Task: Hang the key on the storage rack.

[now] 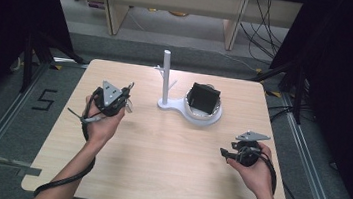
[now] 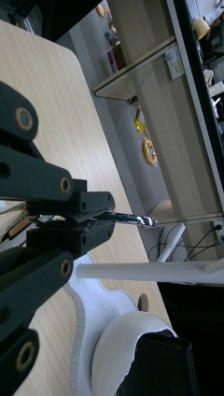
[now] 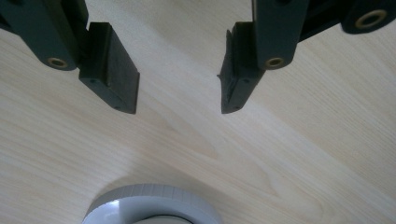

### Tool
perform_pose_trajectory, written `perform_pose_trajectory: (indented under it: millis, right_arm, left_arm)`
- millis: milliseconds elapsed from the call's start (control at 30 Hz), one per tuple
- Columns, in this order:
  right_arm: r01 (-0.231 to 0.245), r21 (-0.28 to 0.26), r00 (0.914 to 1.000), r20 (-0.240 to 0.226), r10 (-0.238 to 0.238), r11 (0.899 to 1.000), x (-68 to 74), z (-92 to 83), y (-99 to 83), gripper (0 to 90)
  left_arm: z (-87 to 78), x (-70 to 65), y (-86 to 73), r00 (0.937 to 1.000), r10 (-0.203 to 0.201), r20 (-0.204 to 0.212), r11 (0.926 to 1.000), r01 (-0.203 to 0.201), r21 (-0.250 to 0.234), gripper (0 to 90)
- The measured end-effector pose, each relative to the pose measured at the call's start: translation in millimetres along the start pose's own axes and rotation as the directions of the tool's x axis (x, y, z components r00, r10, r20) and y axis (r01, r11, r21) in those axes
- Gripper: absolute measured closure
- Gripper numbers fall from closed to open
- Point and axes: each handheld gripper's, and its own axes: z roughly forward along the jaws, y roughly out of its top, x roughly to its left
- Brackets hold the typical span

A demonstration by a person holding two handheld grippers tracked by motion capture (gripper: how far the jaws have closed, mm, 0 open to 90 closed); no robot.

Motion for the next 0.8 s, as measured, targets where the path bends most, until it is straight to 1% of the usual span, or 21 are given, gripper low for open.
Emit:
perform_pose_trajectory:
  millis: [333, 500, 800]
  right_arm:
    - [0.002, -0.001, 1.0000, -0.004, -0.002, 1.000, -0.2, 0.6, -0.6, 48.0]
    - [0.003, -0.001, 1.0000, -0.004, -0.003, 1.000, -0.5, 0.9, -0.8, 48.0]
    - [0.002, -0.002, 1.0000, -0.009, -0.002, 1.000, -0.7, 0.9, -1.0, 48.0]
  left_arm:
    - [13.7, -3.3, 13.1, 1.0000, -0.002, -0.009, 0.9998, 0.002, -0.020, 84.9]
    - [20.1, -5.5, 18.0, 1.0000, -0.003, -0.007, 0.9996, 0.003, -0.027, 84.9]
    - [25.7, -6.8, 25.2, 0.9999, -0.005, -0.015, 0.9993, 0.004, -0.038, 84.9]
